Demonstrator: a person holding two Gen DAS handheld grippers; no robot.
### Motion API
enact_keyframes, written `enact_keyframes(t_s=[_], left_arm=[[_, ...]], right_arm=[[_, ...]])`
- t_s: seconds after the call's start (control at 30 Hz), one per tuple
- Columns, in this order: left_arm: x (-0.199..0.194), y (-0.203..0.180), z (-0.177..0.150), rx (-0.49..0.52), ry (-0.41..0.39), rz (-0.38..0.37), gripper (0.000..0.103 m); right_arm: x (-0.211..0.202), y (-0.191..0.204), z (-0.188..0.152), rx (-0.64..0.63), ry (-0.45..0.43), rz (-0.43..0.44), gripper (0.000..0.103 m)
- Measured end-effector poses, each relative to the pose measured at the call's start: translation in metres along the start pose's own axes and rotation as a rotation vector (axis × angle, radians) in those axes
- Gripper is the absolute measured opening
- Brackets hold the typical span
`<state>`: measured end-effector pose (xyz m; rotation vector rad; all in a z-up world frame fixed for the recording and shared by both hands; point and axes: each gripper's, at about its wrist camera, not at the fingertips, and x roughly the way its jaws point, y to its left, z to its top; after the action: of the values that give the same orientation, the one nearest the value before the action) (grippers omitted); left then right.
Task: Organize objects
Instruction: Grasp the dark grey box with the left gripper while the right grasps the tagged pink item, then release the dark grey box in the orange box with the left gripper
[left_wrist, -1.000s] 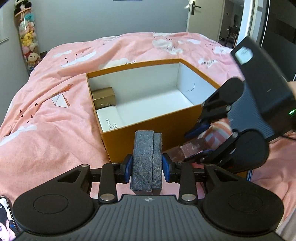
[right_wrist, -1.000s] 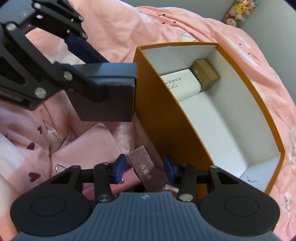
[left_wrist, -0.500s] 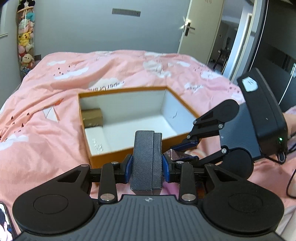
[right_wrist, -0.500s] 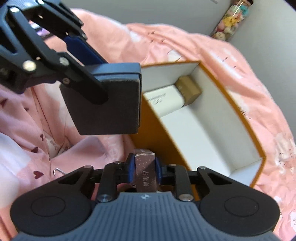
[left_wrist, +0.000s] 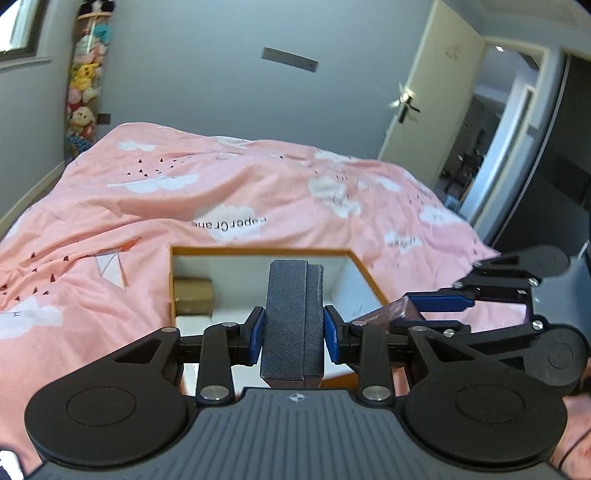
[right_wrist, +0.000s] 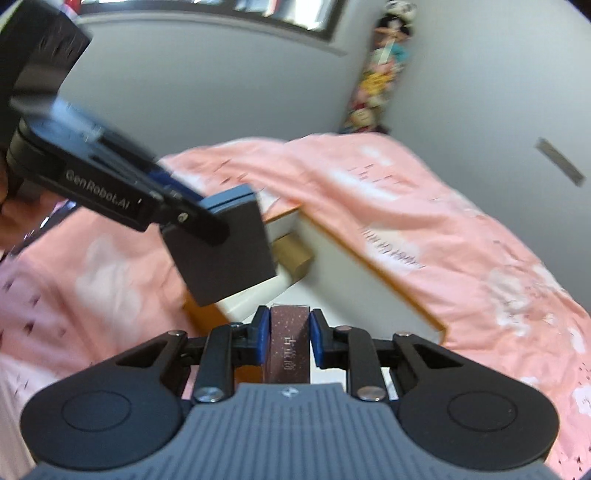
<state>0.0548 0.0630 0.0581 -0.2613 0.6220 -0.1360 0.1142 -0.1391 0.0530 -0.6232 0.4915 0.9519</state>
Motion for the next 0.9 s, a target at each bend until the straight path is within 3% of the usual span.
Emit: enact_keyframes(t_s=[0.2,0.43,0.9], left_arm=[[0.045,0.0,0.007,-0.03,-0.006,-0.012,0.038],[0.107,0.016,-0.007,-0.118,0.13,-0.041,0.037],[0.169,0.058,-0.028,-0.332,0.342,-0.096,0.038]], right_arm=[[0.021,-0.027,-0.001,0.139,-0.004,-0.111,0.024],[0.065,-0.05,-0.022,0.341,0.066,-0.162,0.024],[0.109,-0.067,-0.047,0.472,0.149,-0.112,0.024]])
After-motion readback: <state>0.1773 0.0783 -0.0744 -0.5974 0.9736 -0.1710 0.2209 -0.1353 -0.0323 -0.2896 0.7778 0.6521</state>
